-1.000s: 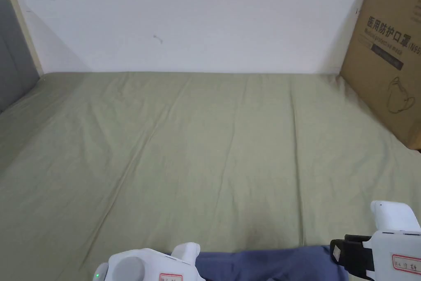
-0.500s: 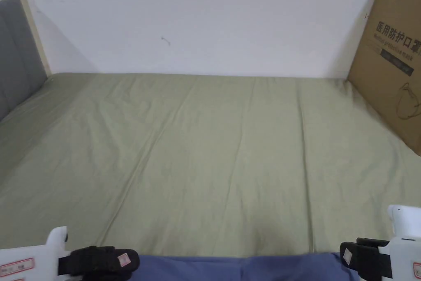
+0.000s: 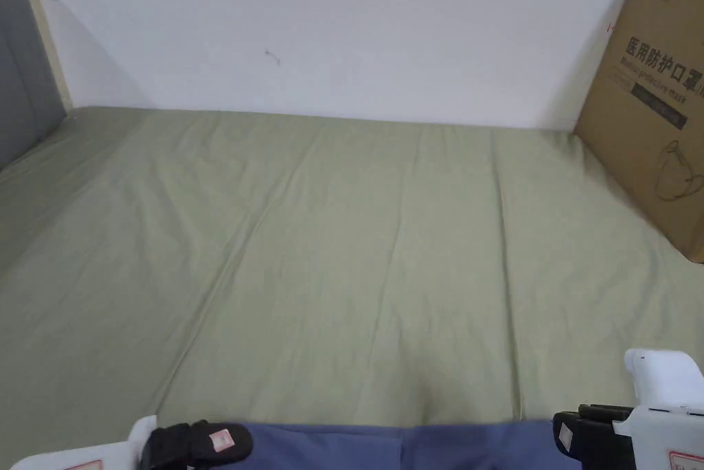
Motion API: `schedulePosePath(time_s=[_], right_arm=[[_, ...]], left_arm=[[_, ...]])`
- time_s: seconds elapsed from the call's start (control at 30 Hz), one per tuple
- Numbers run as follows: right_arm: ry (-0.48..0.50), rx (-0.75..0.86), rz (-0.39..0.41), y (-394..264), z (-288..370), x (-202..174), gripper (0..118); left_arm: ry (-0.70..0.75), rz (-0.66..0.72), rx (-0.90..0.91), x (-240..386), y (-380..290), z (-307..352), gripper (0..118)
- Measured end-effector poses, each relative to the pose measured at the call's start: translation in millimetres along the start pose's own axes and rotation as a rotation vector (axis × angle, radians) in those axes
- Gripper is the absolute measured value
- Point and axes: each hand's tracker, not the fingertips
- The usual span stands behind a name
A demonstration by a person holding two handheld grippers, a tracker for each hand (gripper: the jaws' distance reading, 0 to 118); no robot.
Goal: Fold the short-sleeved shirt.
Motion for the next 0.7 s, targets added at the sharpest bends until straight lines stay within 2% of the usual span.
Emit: schedulePosePath(time_s=[0.03, 0.07, 0.1, 0.13, 0.17, 0.23, 0.33, 0.5, 0.57, 0.63, 0.7], right_arm=[[0.0, 0.007, 0.008, 0, 1, -2, 0], [0.001, 0.01, 0.021, 1, 1, -5, 0], [0.004, 0.012, 0.031, 2, 2, -8, 0], [0.008, 0.013, 0.038, 1, 2, -8, 0], [0.014, 0.013, 0.044, 2, 2, -10, 0], [0.019, 0.01, 0.051, 2, 2, -13, 0], [0.028, 0.006, 0.054, 3, 3, -15, 0], [0.031, 0.005, 0.075, 5, 2, -14, 0], [0.02, 0.009, 0.103, 4, 1, -15, 0], [0.038, 0.008, 0.098, 4, 1, -14, 0], [0.071, 0.02, 0.076, 1, 1, -11, 0]], left_arm=[[0.048, -0.054, -0.003, 2, -1, -5, 90], [0.083, -0.085, -0.007, 2, 0, -8, 45], [0.12, -0.08, 0.008, -2, 1, -9, 9], [0.181, -0.058, 0.021, -11, 4, -10, 8], [0.318, -0.043, 0.032, -19, 4, -11, 9], [0.193, -0.045, 0.049, -14, 0, -9, 9], [0.306, -0.114, 0.055, 6, -8, -20, 9], [0.523, -0.324, 0.1, 71, -27, -2, 9], [0.7, -0.41, 0.148, 100, -35, 7, 9], [0.946, -0.471, 0.24, 123, -39, 21, 9], [1.127, -0.527, 0.294, 142, -48, 22, 9]])
